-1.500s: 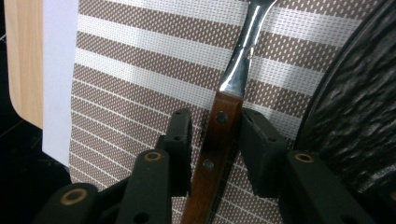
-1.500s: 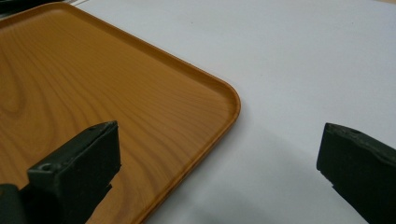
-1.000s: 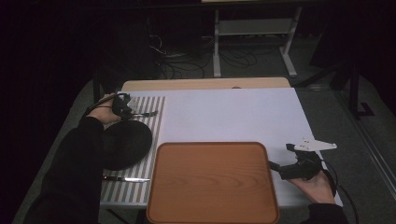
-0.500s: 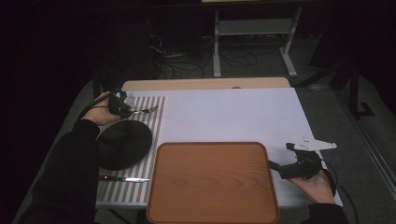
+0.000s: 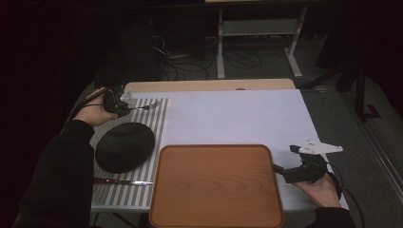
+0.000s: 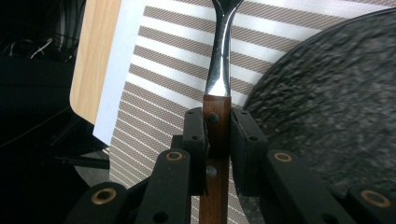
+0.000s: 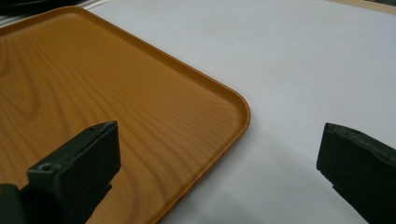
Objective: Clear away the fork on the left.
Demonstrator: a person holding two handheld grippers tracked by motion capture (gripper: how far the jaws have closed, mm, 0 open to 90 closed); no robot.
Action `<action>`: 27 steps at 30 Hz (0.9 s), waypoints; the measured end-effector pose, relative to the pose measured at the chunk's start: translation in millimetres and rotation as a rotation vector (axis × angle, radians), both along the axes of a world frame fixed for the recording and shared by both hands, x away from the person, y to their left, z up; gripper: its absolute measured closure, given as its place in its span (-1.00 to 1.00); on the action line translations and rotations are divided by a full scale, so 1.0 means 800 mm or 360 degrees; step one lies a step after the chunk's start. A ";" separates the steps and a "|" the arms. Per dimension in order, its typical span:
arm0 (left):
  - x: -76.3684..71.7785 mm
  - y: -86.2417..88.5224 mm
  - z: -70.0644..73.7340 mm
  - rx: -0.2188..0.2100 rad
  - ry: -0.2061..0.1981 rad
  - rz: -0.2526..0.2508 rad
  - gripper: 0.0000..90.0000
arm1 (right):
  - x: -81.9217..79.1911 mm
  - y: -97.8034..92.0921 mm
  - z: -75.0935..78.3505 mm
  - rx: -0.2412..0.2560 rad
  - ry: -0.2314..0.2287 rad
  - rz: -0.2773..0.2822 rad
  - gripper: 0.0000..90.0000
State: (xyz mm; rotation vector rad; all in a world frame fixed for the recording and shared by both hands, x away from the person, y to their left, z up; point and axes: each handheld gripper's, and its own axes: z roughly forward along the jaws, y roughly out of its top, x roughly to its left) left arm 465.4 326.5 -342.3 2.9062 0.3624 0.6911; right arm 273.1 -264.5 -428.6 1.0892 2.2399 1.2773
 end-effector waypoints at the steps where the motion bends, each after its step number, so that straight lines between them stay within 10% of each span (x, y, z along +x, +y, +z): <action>1: 0.000 0.000 0.000 0.0000 0.0000 0.0000 0.71 | 0.000 0.000 0.000 0.0000 0.0000 0.0000 -1.00; 27: -0.079 -0.035 0.028 -0.0149 -0.0060 -0.0092 0.71 | -0.001 -0.002 0.000 0.0020 0.0006 -0.0017 -1.00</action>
